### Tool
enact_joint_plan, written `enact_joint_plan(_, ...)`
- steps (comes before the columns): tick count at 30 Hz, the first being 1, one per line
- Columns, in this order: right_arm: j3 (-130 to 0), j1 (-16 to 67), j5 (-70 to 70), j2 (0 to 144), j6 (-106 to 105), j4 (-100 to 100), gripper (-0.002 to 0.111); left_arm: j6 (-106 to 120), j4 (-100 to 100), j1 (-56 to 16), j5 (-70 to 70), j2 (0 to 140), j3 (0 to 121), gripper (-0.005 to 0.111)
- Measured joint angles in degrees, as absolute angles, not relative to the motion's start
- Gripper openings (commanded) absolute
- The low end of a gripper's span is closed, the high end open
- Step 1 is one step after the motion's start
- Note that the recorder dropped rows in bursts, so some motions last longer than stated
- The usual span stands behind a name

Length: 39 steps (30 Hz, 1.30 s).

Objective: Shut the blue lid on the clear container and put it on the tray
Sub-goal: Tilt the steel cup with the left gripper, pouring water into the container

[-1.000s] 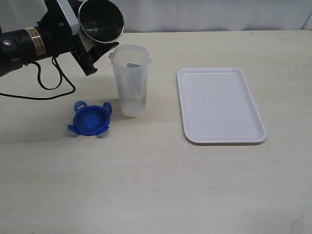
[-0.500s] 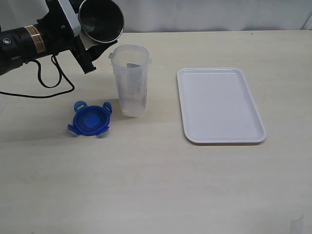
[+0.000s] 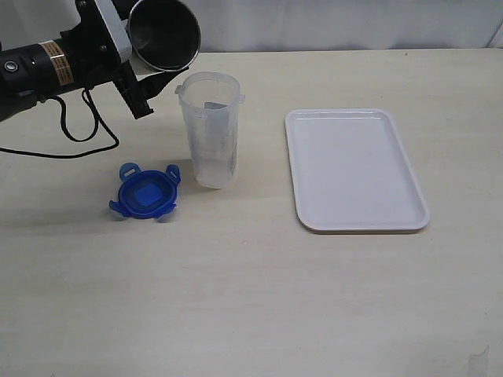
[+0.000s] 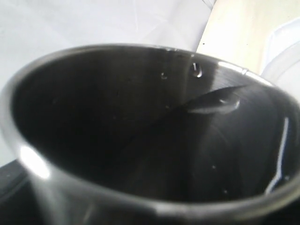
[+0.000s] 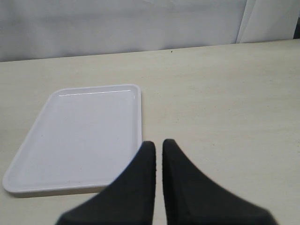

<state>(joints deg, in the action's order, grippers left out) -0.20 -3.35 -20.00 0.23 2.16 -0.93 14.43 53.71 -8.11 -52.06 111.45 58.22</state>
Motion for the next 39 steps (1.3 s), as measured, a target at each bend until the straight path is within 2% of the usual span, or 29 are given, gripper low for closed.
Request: enact_joint_plan(39,-0.2,-3.4,-20.0,0.2,2.2,-0.9,0.005,20.5,46.8,-10.6,-49.0,111.5,58.7,0.000)
